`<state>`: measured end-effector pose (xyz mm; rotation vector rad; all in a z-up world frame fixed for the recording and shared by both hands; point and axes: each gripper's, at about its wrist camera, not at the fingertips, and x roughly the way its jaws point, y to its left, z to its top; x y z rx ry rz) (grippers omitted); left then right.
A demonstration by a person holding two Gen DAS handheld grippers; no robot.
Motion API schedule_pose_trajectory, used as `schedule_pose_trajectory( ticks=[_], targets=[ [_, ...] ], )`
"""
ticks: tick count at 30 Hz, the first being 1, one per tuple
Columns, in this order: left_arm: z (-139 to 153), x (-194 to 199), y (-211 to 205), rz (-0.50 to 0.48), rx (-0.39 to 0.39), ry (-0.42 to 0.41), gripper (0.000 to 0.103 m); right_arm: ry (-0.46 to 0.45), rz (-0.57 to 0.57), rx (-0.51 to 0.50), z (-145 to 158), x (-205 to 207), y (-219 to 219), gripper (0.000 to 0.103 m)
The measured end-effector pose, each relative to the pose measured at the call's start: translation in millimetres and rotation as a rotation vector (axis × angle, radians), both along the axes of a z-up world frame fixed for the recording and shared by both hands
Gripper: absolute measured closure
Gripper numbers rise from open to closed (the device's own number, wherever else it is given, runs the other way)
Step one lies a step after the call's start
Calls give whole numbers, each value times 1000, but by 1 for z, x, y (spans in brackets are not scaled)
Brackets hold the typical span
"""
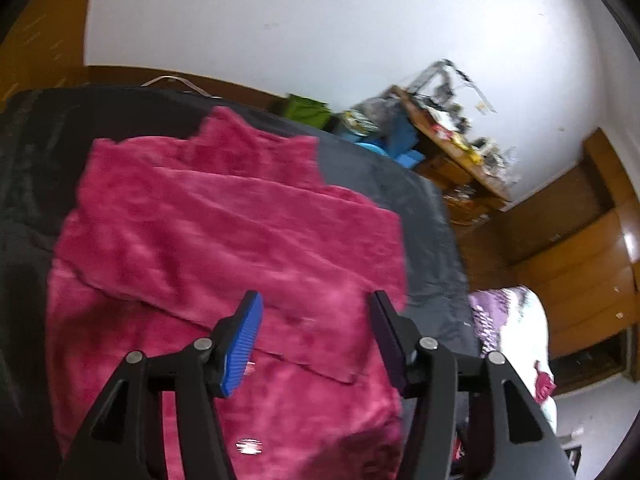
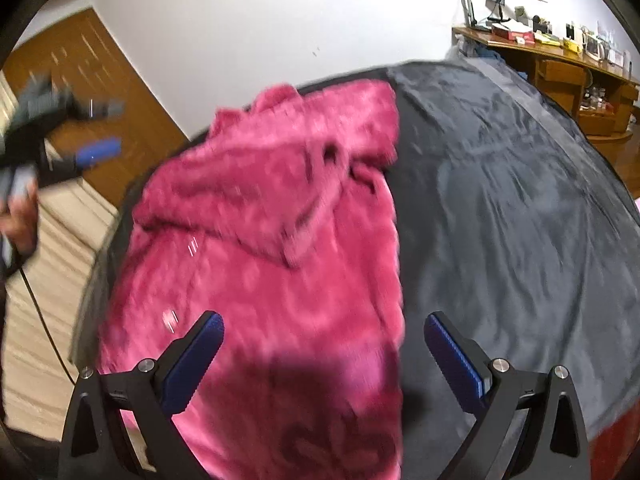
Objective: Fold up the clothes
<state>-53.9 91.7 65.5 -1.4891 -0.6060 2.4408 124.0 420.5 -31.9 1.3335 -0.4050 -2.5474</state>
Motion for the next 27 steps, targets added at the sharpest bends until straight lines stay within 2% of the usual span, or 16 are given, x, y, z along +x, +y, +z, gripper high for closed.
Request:
schedule_pose_trajectory(
  ticks=[3,8,12,17,20,23,26,27],
  targets=[
    [-17,-16,-38,55,-54,-38,40,41,-24,-1,15,-29,-1,1],
    [-44,-45,-85,111,-63,-92,38,62,-33,4,24,-84,-8,1],
    [-70,-68,-104,105,-82,-136,36,28,-25,30,11,-130,-19,1],
    [-101,-92,-122,99,-101,-192,36,-26,26,70,-19,-168,-34,1],
    [-119,-103,-127,99,-106,-228,35,-77,21,64,-40,-177,-34,1],
    [-136,-109,-134,105,-110,-257,35,-86,19,45,-44,-175,-33,2],
    [-145,-112,-139,103,-99,-258,34,-91,37,24,-41,-172,-37,13],
    [-145,-113,-138,97,-107,-252,33,-93,48,21,-39,-171,-40,23]
  ],
)
